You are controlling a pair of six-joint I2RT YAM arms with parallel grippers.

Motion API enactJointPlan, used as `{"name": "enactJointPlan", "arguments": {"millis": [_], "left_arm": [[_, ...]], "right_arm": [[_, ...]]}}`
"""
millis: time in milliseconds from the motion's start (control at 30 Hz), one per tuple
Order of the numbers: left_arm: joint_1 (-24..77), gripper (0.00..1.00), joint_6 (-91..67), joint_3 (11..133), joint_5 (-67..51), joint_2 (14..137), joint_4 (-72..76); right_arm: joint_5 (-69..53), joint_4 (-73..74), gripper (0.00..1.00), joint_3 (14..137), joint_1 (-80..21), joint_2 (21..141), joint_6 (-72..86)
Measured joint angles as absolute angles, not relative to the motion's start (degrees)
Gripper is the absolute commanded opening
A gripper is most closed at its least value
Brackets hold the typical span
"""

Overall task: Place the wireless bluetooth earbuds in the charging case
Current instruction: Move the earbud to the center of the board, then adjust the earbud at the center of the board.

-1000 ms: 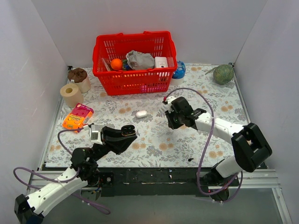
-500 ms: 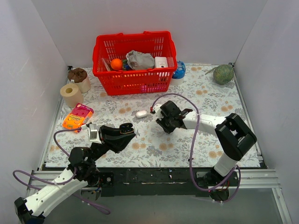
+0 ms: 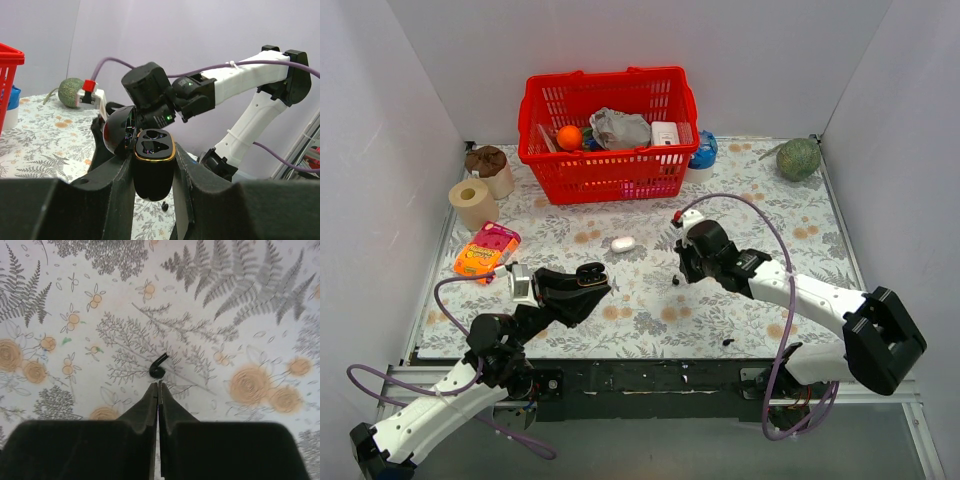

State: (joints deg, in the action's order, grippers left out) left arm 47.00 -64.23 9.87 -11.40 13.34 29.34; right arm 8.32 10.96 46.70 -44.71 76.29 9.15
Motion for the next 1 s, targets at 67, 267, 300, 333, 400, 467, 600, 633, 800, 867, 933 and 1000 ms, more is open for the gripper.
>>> {"name": "enactJointPlan", "arguments": {"millis": [67,267,300,333,400,467,600,633,800,867,933,1000], "left_arm": [[47.0,0.00,-64.4,9.9,-11.4,13.5,29.3],[47.0,0.00,-65.1,10.0,-11.6,15.1,29.1],[47.0,0.00,-65.3,10.0,-11.6,15.2,29.1],[47.0,0.00,-65.5,10.0,-11.6,15.4,29.1],[47.0,0.00,-65.7,10.0,-11.6,15.8,29.2],[47.0,0.00,-66.1,10.0,-11.6,16.3,29.2],[47.0,0.00,-66.5,10.0,-11.6,16.8,29.1],[47.0,0.00,-66.5,10.0,-11.6,16.8,29.1],[47.0,0.00,-66.4,10.0,-11.6,16.5,28.9],[47.0,0.00,-66.3,10.0,-11.6,16.4,28.7],[47.0,0.00,-66.2,10.1,-11.6,16.4,28.5],[47.0,0.00,-66.0,10.1,-11.6,16.4,28.3]], "right_arm": [[7.7,8.9,0.01,43.3,-45.2,74.8,13.1],[4.9,5.8,0.01,35.8,-48.8,75.6,19.4],[4.4,5.4,0.01,35.8,-48.8,76.2,19.7],[4.1,4.5,0.01,35.8,-48.8,76.7,20.1],[3.9,2.7,0.01,35.8,-48.8,77.8,20.7],[3.9,0.6,0.01,35.8,-48.8,79.9,20.9],[4.3,-1.8,0.01,36.2,-48.4,83.6,21.1],[4.4,-2.5,0.01,36.4,-48.1,84.2,21.1],[5.8,-4.6,0.01,36.1,-46.8,84.6,20.9],[6.2,-5.1,0.01,35.9,-45.6,84.6,20.8],[6.7,-5.6,0.01,35.9,-44.6,84.9,20.6],[7.2,-6.2,0.01,35.9,-43.7,85.1,20.4]]}}
